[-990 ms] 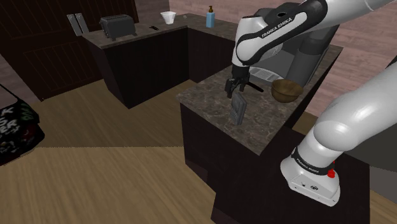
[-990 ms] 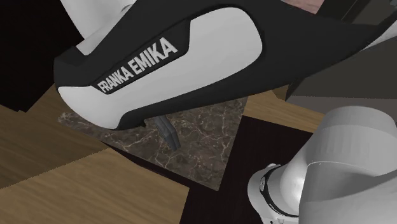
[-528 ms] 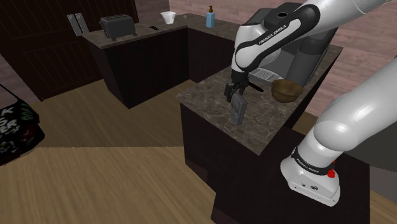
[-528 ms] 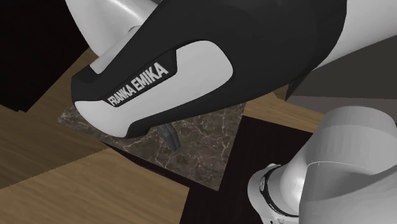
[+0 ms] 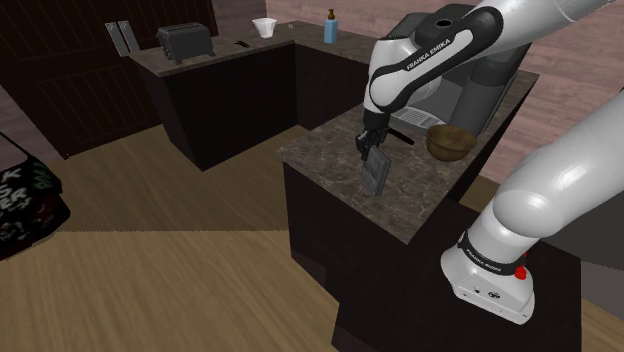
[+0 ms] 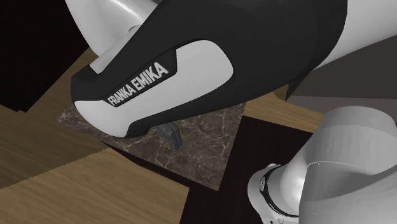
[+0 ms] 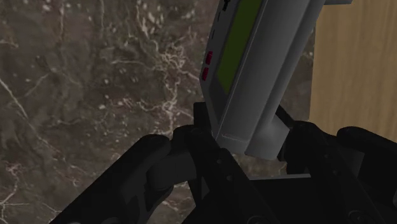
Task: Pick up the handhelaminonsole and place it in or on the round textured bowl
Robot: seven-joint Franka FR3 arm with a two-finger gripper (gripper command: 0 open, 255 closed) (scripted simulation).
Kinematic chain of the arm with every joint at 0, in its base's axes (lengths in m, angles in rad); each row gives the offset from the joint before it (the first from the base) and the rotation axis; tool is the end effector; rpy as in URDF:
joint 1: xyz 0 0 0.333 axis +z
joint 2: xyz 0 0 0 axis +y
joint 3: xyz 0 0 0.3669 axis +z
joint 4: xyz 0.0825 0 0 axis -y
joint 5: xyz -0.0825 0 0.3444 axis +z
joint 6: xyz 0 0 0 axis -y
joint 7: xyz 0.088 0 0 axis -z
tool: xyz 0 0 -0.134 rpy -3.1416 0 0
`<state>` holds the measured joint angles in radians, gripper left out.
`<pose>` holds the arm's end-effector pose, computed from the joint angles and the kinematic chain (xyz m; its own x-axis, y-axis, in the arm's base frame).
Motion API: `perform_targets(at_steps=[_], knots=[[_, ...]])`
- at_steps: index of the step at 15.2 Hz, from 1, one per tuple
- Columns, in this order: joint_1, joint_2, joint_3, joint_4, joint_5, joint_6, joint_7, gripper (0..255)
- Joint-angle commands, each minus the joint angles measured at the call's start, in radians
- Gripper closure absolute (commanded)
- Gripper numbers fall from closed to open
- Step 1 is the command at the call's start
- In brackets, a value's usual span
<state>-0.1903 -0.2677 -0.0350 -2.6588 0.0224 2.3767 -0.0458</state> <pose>0.3548 -0.0806 0.3777 0.9811 -0.1931 -0.0137 -0.1933 -0.9808 -0.0252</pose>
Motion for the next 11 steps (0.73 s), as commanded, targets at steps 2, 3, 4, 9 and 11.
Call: perform_targets(at_steps=[2, 3, 4, 9, 11], knots=[[0.000, 0.001, 0.000, 0.000, 0.000, -0.001, 0.000, 255], [0.000, 0.001, 0.000, 0.000, 0.000, -0.001, 0.000, 255], [0.000, 0.001, 0.000, -0.001, 0.000, -0.001, 0.000, 255], [-0.001, -0.032, 0.001, 0.015, -0.002, -0.049, 0.002, 255], [-0.001, -0.052, 0.001, 0.028, -0.004, -0.082, 0.004, 255]])
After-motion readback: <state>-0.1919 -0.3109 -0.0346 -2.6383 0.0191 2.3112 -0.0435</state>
